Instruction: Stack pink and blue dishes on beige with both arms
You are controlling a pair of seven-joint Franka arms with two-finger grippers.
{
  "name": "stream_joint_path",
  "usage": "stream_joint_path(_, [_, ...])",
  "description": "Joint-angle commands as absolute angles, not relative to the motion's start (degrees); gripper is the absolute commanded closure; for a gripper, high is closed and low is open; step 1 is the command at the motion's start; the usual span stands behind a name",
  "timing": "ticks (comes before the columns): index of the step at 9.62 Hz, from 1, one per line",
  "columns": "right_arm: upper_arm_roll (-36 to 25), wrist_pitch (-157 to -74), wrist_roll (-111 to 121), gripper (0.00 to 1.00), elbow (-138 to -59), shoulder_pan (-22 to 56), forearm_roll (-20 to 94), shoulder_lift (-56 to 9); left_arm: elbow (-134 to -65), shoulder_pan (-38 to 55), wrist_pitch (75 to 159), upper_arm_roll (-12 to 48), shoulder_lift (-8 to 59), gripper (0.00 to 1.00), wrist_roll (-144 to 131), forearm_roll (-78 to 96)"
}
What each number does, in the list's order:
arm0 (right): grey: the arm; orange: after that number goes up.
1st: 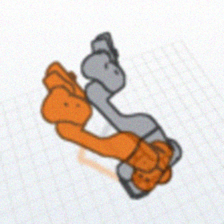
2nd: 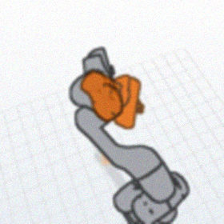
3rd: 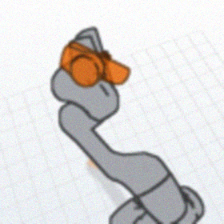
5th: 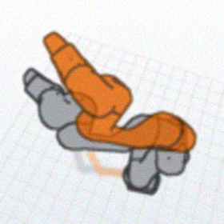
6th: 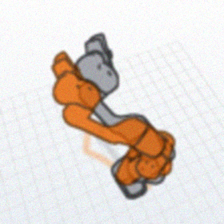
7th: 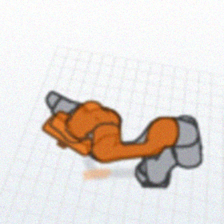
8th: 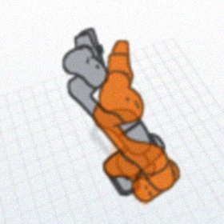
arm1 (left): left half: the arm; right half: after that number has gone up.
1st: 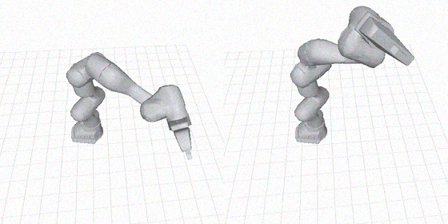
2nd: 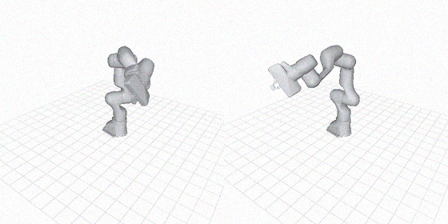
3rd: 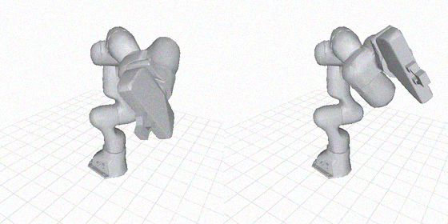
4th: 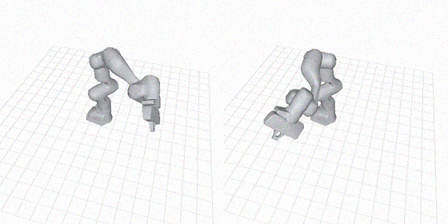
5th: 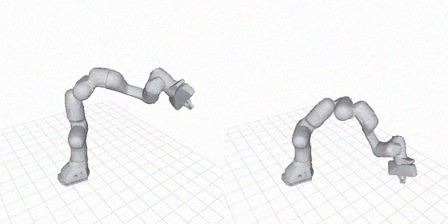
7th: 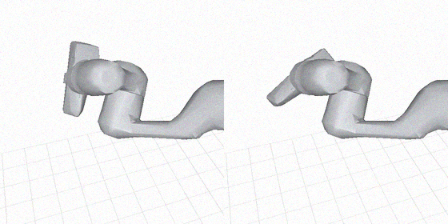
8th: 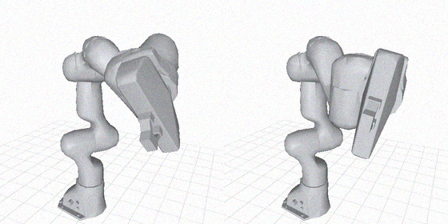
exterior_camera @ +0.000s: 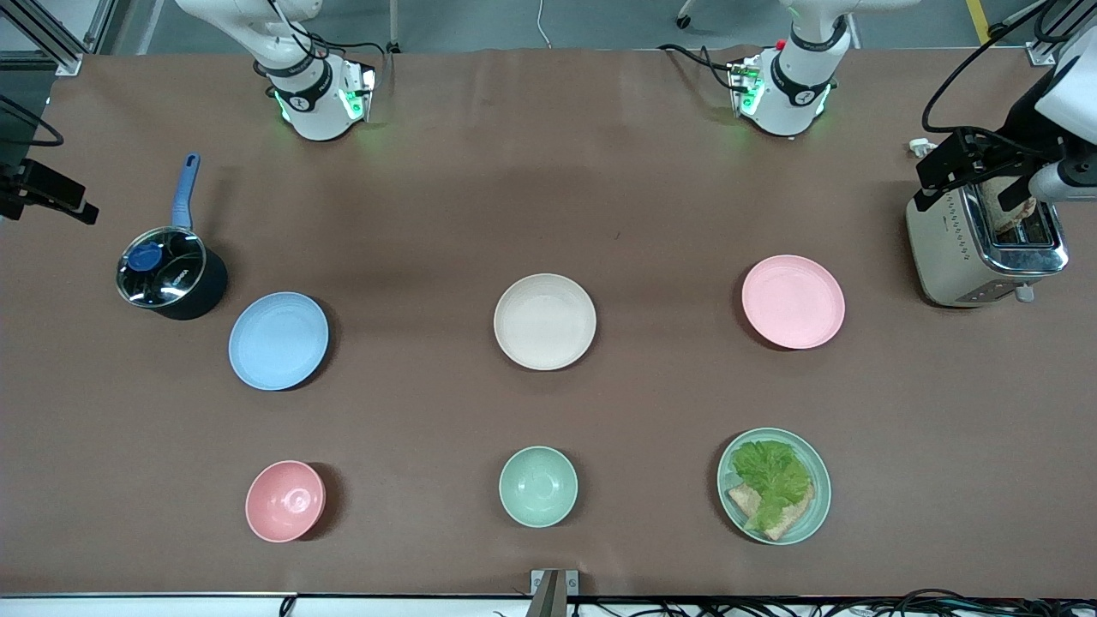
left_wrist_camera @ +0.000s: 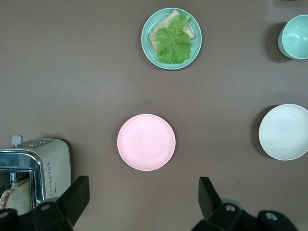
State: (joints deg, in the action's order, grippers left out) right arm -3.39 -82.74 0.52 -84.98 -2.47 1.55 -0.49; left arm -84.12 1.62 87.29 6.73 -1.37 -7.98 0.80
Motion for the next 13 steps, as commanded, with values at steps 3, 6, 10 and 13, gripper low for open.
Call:
stream_joint_path(3, [-3.34,-82.70,-0.01,0.00,-85.78,-2.20,0.88,0.18,-85.78,1.32,86.48,6.59,-0.62,0.00,-6.86,0.00])
stream_joint_path(6, [-3.43,-83.49,0.26,0.00,-85.95,-2.55,0.61,-3.51,-86.22,1.49,86.48,1.96,2.18,0.00,-3.63,3.32])
stream_joint_path(10, [-6.59,-103.83,0.53,0.00,-103.84,-2.72,3.69,-5.54,-99.80,1.41,96.03,-4.12,4.48,0.00,7.26,4.92])
stream_joint_path(13, [-11.67,-115.65,13.40,0.00,-113.28,-3.08,14.28,-10.87,-111.50,1.49,109.12,-9.14,8.77,0.02,19.92,14.49])
